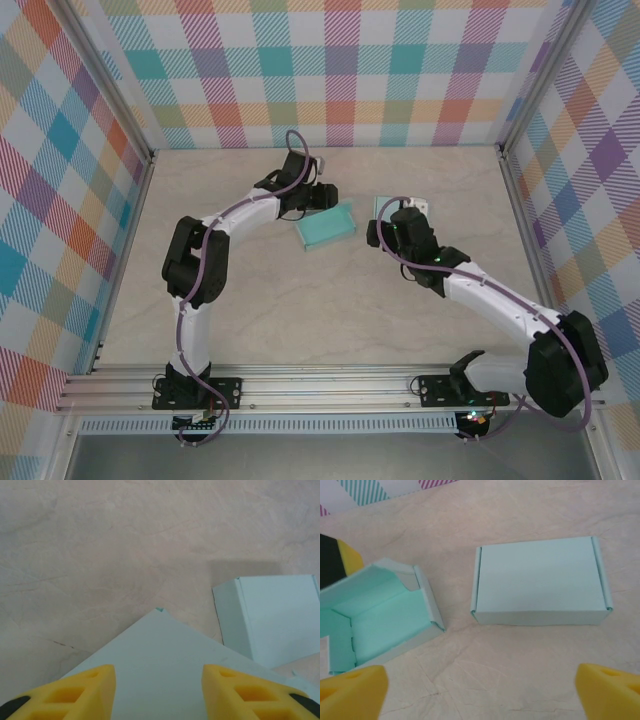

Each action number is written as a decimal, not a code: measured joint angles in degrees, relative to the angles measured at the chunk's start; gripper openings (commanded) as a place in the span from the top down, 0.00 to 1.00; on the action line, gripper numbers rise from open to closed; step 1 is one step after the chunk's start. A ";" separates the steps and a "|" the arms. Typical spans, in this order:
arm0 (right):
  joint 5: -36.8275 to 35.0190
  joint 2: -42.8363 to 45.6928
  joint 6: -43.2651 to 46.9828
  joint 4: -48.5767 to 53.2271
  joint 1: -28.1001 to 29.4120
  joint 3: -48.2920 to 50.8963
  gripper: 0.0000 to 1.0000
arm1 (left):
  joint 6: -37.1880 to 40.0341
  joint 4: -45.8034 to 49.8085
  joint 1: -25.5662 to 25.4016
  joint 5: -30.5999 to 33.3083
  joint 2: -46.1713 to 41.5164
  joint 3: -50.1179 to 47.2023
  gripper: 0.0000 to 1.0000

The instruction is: Fold the paper box

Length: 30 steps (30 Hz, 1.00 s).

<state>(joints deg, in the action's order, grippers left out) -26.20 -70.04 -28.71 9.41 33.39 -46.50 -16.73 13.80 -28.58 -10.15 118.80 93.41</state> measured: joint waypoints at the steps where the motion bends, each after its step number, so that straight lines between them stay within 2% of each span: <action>1: -0.09 0.87 -0.04 0.74 -0.04 -0.02 0.00 | 0.33 -0.02 -0.07 -0.20 0.00 -0.35 0.52; 8: -0.35 4.61 -0.07 4.83 -1.18 -1.05 0.00 | 2.34 -0.81 -1.66 -1.97 0.02 -5.22 0.54; 18: 0.48 4.20 -1.14 9.33 -2.67 -5.03 0.00 | 3.06 -7.41 -2.97 -2.23 -0.31 -10.73 0.56; 26: 6.64 0.61 -0.85 12.92 -2.95 -5.16 0.00 | 2.80 -12.02 -6.32 -1.77 -5.07 -18.67 0.55; 30: 9.86 0.37 -0.48 15.08 -2.95 -5.16 0.01 | 2.45 -10.49 -7.34 -1.77 -9.11 -22.49 0.49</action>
<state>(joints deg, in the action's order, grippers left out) -16.34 -69.67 -29.19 24.49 30.44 -51.66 -14.28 3.31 -35.92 -11.92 109.69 70.91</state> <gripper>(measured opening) 0.991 0.470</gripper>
